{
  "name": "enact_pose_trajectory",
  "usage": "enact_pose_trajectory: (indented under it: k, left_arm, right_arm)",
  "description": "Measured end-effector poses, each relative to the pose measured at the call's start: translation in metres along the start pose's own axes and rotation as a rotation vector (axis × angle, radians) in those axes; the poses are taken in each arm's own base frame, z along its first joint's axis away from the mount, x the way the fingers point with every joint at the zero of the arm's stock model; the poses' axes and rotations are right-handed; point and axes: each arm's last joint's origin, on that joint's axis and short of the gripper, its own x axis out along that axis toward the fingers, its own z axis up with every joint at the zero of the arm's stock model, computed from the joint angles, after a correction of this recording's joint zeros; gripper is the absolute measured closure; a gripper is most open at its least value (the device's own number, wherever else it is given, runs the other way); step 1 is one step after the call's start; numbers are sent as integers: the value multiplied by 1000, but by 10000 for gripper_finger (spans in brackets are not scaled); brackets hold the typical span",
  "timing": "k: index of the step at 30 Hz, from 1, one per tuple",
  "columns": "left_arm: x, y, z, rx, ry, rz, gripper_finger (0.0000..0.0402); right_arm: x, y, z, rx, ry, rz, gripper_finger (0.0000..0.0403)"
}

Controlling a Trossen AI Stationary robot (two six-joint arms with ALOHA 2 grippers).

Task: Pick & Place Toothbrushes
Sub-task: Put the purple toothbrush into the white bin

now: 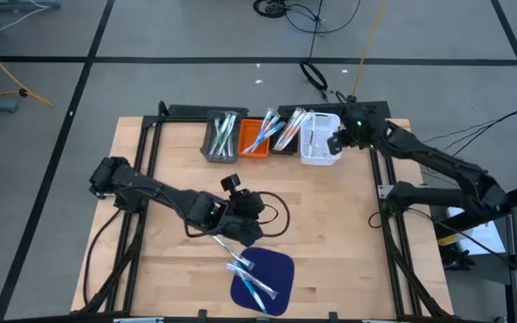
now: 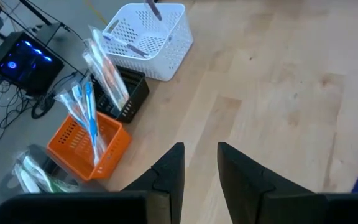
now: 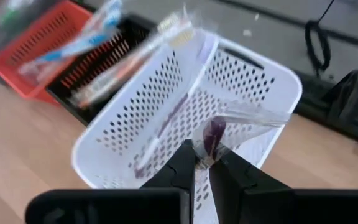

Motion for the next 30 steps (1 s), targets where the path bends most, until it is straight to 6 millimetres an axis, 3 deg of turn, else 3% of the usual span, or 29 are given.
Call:
enact_pose_trajectory:
  k: [7,16,30]
  left_arm:
    - [3,3,1,-7,6,4,304]
    - [3,3,1,2,8,-1,304]
    - [3,4,-1,21,30,0,304]
  right_arm:
    - [24,-12,6,4,90,-1,378]
    - [27,-20,6,6,98,-27,266]
    - [27,-18,12,-35,31,-2,176]
